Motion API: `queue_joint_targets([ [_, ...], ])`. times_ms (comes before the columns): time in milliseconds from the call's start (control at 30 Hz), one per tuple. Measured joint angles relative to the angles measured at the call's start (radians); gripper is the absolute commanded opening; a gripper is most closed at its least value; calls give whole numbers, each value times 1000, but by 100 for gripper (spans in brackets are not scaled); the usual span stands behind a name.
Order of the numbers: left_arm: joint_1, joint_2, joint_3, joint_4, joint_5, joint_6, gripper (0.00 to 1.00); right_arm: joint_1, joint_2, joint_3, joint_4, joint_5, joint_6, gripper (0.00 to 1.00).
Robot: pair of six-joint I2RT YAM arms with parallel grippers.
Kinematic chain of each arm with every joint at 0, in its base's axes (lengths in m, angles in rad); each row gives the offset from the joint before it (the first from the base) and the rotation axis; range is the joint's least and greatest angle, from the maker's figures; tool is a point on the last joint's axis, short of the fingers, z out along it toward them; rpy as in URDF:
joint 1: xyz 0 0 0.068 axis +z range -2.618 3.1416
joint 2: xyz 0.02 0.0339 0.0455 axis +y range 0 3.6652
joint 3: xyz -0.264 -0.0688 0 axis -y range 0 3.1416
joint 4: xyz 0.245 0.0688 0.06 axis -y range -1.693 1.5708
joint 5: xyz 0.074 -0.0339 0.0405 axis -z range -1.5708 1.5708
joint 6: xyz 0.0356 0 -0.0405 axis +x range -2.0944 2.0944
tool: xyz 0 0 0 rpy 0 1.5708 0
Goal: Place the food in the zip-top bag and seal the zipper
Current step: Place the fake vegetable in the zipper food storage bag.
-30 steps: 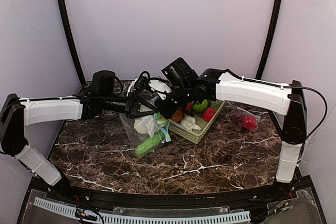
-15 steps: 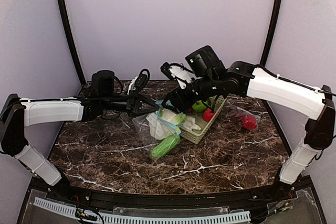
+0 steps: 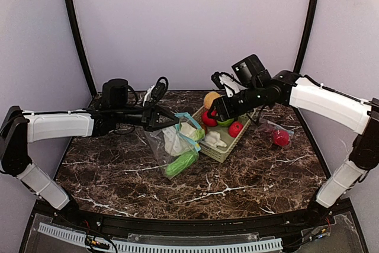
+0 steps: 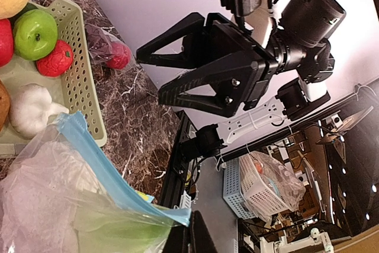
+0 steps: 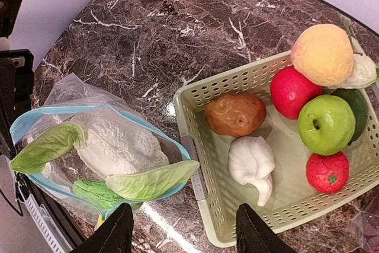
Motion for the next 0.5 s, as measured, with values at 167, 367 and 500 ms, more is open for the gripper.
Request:
queue_joint_targets([
  [167, 0, 0, 0, 31, 29, -17, 1, 0, 22, -15, 36, -85, -10, 63],
  [367, 0, 0, 0, 51, 66, -31, 1, -1, 85, 5, 84, -162, -85, 50],
  [500, 0, -1, 0, 51, 84, -39, 1, -1, 151, 36, 103, -212, -152, 44],
])
